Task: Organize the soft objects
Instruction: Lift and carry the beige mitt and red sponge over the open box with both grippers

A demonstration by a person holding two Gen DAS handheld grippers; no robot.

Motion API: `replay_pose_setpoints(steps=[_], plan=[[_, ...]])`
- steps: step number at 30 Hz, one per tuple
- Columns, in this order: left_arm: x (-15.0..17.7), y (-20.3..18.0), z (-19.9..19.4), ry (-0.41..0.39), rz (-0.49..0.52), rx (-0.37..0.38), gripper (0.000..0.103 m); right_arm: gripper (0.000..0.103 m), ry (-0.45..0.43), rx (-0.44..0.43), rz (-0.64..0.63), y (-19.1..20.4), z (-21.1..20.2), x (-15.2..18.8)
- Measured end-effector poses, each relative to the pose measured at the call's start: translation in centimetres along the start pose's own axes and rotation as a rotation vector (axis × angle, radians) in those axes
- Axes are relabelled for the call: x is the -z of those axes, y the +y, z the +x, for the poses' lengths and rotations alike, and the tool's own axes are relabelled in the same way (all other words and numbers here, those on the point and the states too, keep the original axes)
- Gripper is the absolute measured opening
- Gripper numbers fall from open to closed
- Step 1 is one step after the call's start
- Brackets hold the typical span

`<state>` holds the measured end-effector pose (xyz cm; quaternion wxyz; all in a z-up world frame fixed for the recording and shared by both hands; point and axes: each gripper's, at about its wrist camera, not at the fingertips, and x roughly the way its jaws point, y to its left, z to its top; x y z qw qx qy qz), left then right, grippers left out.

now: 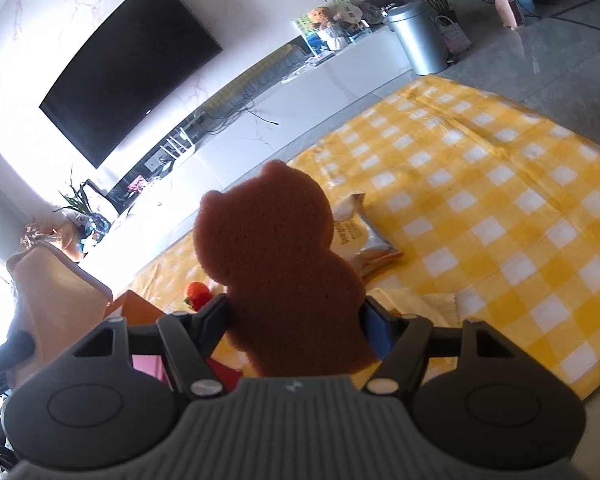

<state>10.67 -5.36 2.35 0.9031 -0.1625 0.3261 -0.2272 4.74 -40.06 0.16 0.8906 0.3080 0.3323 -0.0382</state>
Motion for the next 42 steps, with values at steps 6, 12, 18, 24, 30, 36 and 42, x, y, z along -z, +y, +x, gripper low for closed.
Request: replay_pose_setpoints(steps=[6, 12, 18, 24, 30, 36, 42], plan=[[-1.4, 3.7, -4.0, -0.108, -0.056, -0.055, 0.015, 0.069, 0.001, -0.096, -0.121, 7.6, -0.8, 0.9], [-1.8, 7.1, -7.2, -0.186, -0.090, -0.148, 0.015, 0.069, 0.045, -0.184, -0.242, 15.0, 0.2, 3.3], [-1.1, 10.1, -8.5, -0.202, -0.099, -0.174, 0.016, 0.069, 0.135, -0.212, -0.347, 20.7, 3.1, 6.8], [-0.7, 13.3, -9.8, -0.278, -0.108, -0.312, 0.016, 0.069, 0.210, -0.167, -0.447, 24.2, 6.4, 10.4], [-0.4, 16.1, -10.4, -0.274, -0.168, -0.297, 0.016, 0.069, 0.229, -0.043, -0.658, 27.4, 9.4, 13.9], [0.3, 17.1, -10.1, -0.246, -0.183, -0.294, 0.016, 0.068, 0.242, -0.011, -0.744, 30.1, 11.3, 14.2], [0.6, 17.1, -10.4, -0.257, -0.171, -0.302, 0.016, 0.068, 0.290, -0.036, -0.706, 31.6, 14.5, 13.9]])
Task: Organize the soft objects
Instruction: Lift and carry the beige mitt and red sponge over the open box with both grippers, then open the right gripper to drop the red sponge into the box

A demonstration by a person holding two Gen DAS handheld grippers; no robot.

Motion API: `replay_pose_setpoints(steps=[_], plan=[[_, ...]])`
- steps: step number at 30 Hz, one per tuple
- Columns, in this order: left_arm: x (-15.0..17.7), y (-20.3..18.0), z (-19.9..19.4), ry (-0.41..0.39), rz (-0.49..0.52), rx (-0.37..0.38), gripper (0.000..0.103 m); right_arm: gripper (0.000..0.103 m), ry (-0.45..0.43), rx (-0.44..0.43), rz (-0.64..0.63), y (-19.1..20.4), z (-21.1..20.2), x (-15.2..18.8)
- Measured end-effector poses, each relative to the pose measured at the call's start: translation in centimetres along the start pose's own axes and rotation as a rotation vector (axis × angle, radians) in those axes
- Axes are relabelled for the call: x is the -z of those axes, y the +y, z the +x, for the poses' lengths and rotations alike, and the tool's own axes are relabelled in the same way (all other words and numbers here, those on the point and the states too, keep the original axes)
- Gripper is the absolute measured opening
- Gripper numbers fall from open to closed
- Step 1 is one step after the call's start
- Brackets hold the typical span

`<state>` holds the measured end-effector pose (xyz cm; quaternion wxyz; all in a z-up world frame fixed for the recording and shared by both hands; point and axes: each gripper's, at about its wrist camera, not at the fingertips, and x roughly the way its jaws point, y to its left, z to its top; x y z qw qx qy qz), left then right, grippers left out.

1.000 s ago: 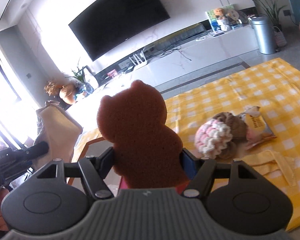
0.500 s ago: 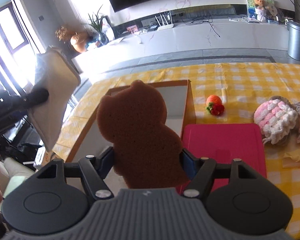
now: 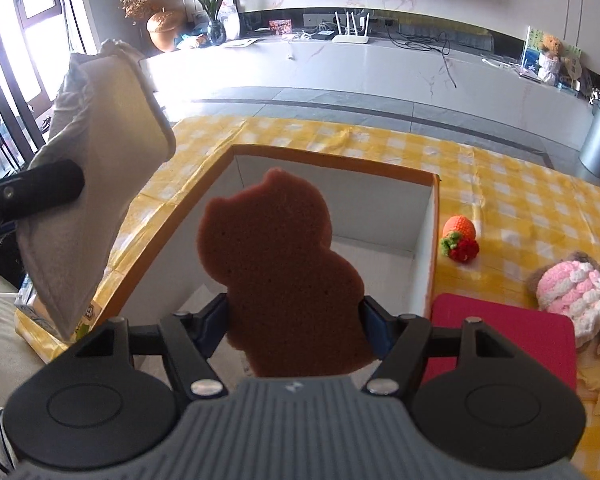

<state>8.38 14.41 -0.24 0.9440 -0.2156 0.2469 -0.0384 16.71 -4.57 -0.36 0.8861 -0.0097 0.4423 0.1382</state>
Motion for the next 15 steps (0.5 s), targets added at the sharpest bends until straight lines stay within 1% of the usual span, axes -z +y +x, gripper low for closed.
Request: replay_pose_setpoints(steps=[2, 6, 7, 10, 14, 15], plan=[[0.0, 0.2, 0.3, 0.005, 0.000, -0.007, 0.016, 0.068, 0.039, 0.010, -0.060, 0.6, 1.7, -0.9], [0.1, 0.4, 1.1, 0.014, 0.011, -0.032, 0.016, 0.068, 0.126, 0.096, -0.251, 1.5, 4.8, -2.4], [0.0, 0.4, 1.2, 0.014, 0.011, -0.039, 0.016, 0.068, 0.151, 0.113, -0.257, 1.4, 5.5, -2.8], [0.1, 0.7, 1.8, 0.022, 0.008, -0.056, 0.016, 0.068, 0.210, 0.115, -0.180, 0.6, 7.0, -3.6], [0.3, 1.0, 2.2, 0.042, 0.002, -0.064, 0.016, 0.068, 0.276, 0.171, -0.124, 0.0, 9.5, -3.8], [0.4, 1.0, 2.2, 0.044, 0.003, -0.066, 0.016, 0.068, 0.272, 0.193, -0.138, 0.2, 9.7, -3.9]])
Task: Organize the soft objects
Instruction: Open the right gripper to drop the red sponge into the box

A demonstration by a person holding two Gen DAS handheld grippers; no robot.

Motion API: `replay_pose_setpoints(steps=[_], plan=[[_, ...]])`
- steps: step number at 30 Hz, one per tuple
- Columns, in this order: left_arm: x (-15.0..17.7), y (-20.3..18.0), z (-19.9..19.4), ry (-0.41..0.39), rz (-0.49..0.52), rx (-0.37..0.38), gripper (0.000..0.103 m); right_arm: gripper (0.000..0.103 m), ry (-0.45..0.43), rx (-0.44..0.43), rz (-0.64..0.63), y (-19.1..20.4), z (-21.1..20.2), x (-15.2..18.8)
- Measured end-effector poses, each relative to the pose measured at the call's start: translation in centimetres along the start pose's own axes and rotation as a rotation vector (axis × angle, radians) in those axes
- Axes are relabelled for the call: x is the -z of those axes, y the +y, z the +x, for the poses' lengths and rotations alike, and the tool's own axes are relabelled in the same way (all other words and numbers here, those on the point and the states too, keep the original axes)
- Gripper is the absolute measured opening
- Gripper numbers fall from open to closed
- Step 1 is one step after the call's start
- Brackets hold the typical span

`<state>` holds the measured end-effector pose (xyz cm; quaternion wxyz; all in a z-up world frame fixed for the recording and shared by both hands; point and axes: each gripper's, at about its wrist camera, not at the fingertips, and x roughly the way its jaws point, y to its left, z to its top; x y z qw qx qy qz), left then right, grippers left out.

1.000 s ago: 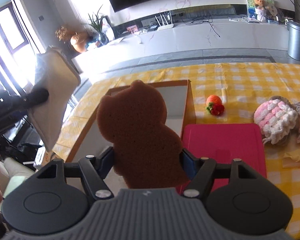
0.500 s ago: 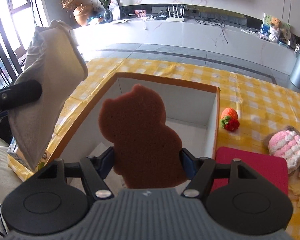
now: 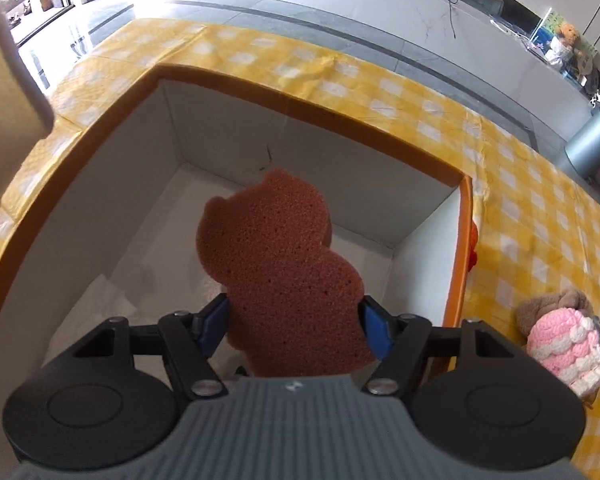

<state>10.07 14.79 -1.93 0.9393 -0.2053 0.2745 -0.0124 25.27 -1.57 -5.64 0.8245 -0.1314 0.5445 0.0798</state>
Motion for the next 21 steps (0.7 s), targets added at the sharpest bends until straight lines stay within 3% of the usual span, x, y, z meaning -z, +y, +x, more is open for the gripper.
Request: replay_pose_setpoints(steps=[8, 10, 11, 13, 17, 21], plan=[[0.2, -0.3, -0.3, 0.005, 0.013, -0.004, 0.016, 0.069, 0.066, 0.085, -0.086, 1.5, 1.0, -0.4], [0.2, -0.3, -0.4, 0.010, 0.020, -0.009, 0.016, 0.073, 0.053, 0.087, -0.064, 1.2, 0.4, -0.2], [0.2, -0.4, -0.4, 0.011, 0.022, -0.009, 0.016, 0.084, 0.049, 0.086, -0.054, 1.0, 0.1, -0.2], [0.1, -0.5, -0.4, 0.012, 0.025, -0.008, 0.016, 0.092, 0.029, 0.060, -0.034, 0.5, -0.5, -0.3], [0.1, -0.5, -0.6, 0.008, 0.027, -0.004, 0.016, 0.100, -0.016, 0.014, -0.038, 0.0, -1.8, -0.6], [0.1, -0.7, -0.5, 0.003, 0.036, -0.011, 0.016, 0.100, -0.112, -0.012, 0.002, -1.2, -4.2, -0.5]])
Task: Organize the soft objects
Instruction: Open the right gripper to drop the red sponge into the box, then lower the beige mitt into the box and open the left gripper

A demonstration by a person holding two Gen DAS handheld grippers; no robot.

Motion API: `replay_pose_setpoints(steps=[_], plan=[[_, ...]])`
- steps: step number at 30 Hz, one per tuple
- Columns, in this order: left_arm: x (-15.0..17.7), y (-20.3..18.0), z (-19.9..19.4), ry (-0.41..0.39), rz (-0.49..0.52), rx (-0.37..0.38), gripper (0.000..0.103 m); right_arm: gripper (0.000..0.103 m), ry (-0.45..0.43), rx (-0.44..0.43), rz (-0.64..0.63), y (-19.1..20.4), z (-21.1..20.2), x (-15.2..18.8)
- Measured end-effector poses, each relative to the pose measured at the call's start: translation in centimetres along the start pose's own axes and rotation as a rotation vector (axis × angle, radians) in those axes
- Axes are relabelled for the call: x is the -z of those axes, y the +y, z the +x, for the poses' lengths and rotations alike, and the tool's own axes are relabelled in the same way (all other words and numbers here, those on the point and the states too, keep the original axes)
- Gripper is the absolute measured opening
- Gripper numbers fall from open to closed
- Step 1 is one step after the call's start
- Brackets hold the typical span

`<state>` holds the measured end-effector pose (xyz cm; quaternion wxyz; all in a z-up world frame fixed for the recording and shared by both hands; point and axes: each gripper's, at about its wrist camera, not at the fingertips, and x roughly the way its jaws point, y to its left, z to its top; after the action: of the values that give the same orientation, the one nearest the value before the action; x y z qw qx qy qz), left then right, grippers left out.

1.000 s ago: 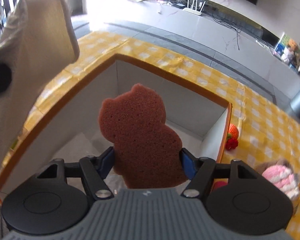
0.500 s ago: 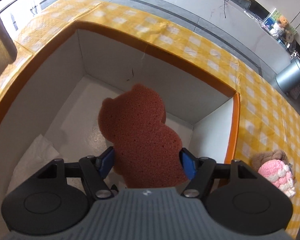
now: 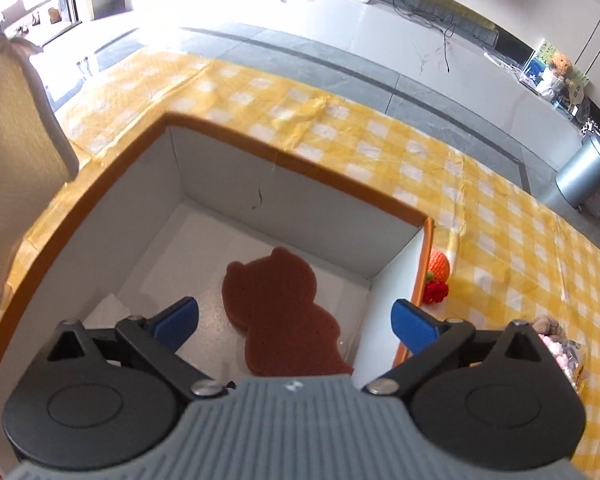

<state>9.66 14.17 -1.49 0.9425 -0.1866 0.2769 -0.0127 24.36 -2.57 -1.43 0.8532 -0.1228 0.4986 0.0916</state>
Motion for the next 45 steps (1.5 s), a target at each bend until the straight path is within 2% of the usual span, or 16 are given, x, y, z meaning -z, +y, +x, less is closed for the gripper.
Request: replay_pose_setpoints(steps=[4, 10, 17, 20, 23, 26, 28, 30, 31, 32, 33, 34, 35, 36, 37, 45], plan=[[-0.1, -0.2, 0.5, 0.002, 0.010, 0.015, 0.017, 0.100, -0.061, -0.038, 0.043, -2.2, -2.4, 0.3], [-0.1, -0.1, 2.2, 0.050, -0.038, 0.114, 0.017, 0.100, -0.196, 0.024, 0.019, -6.0, -6.2, 3.6], [0.1, -2.5, 5.0, 0.127, 0.009, 0.104, 0.017, 0.100, -0.230, -0.113, 0.131, -10.2, -6.5, 7.6], [-0.3, -2.3, 6.5, 0.183, -0.043, 0.081, 0.017, 0.100, -0.218, -0.095, 0.121, -10.5, -5.7, 8.0], [-0.7, -2.4, 8.3, 0.228, -0.049, 0.077, 0.017, 0.100, -0.218, -0.075, 0.132, -11.4, -5.4, 8.3], [-1.3, -3.3, 10.0, 0.268, -0.051, 0.101, 0.017, 0.100, -0.241, -0.116, 0.189, -12.9, -5.4, 8.8], [-1.7, -3.7, 10.8, 0.280, -0.074, 0.167, 0.017, 0.100, -0.244, -0.128, 0.232, -13.7, -5.1, 9.0], [-1.8, -3.6, 11.4, 0.300, -0.109, 0.263, 0.024, 0.100, -0.236, -0.127, 0.254, -14.0, -4.7, 9.2], [-1.6, -3.4, 11.9, 0.327, -0.119, 0.305, 0.036, 0.100, -0.232, -0.126, 0.255, -14.1, -4.5, 9.3], [-1.2, -3.1, 12.6, 0.360, -0.126, 0.306, 0.046, 0.100, -0.228, -0.125, 0.256, -14.1, -4.4, 9.5], [-0.8, -2.7, 13.2, 0.381, -0.134, 0.282, 0.066, 0.100, -0.225, -0.125, 0.255, -14.1, -4.3, 9.5], [-0.3, -2.2, 13.9, 0.388, -0.151, 0.215, 0.077, 0.100, -0.224, -0.126, 0.253, -14.0, -4.2, 9.6], [0.1, -1.6, 14.1, 0.375, -0.167, 0.161, 0.077, 0.100, -0.225, -0.127, 0.249, -13.9, -4.2, 9.6], [0.4, -1.2, 14.0, 0.358, -0.168, 0.116, 0.073, 0.100, -0.225, -0.129, 0.247, -13.8, -4.1, 9.6], [0.4, -1.0, 13.7, 0.336, -0.135, 0.079, 0.070, 0.100, -0.227, -0.128, 0.245, -13.6, -4.1, 9.5], [-1.2, -3.9, 8.5, 0.120, 0.129, -0.175, 0.069, 0.100, -0.227, -0.141, 0.231, -12.4, -3.9, 9.5]])
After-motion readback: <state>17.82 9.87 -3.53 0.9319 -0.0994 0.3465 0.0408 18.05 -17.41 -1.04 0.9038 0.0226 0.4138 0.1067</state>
